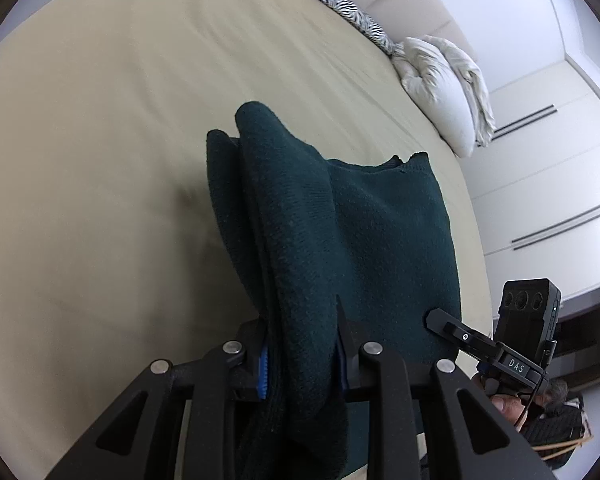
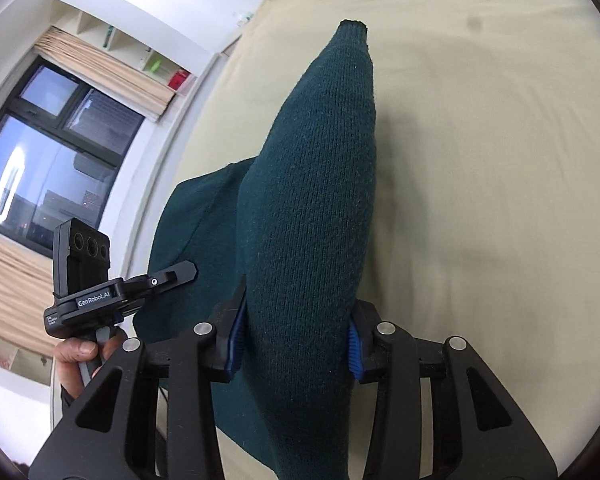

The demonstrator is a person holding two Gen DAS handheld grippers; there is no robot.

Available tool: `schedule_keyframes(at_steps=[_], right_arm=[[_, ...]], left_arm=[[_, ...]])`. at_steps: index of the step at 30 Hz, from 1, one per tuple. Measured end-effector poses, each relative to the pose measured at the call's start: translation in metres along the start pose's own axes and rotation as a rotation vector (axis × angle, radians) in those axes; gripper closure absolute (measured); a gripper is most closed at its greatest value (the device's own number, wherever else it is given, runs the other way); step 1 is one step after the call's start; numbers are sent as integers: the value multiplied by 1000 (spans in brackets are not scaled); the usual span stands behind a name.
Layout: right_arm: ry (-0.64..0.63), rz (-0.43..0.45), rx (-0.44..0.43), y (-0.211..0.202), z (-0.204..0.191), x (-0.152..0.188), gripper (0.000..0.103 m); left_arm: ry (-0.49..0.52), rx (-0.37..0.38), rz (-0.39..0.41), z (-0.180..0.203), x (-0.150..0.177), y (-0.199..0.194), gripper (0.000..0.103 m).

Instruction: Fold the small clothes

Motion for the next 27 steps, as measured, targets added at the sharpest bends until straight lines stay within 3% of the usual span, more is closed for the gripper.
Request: schedule_keyframes(at_steps=[8, 13, 14, 16, 18, 21, 27], right_arm=[[45, 46, -32, -65, 24, 94, 65], [119, -1, 1, -59, 64, 132, 65], [159, -9, -6, -53, 78, 137, 64], [209, -11, -71, -46, 97, 144, 61], [198, 12, -97, -46, 99, 151, 60], [165, 47, -62, -59, 90, 160, 56], [168, 82, 26, -95, 74, 186, 49]], left_arm=[[119, -10, -16, 39, 77, 2, 77], [84, -94, -65, 14, 111, 42, 76], [69, -108, -62, 5, 114, 48, 73], [15, -46, -41, -11, 116, 51, 72], [-1, -34, -38, -14, 115, 48, 71], [39, -64, -37, -12, 114, 47, 69], [28, -46, -20, -18, 116, 44, 67]])
Point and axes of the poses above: each gripper's, at about its wrist camera, not at the fingertips, and y roughly the way its jaws point, z to its right, x to its underside, the point moved 2 cm from there along y, roughly the way its jaws point, and after that the axes turned 7 degrees about x, right-handed, at the moved point
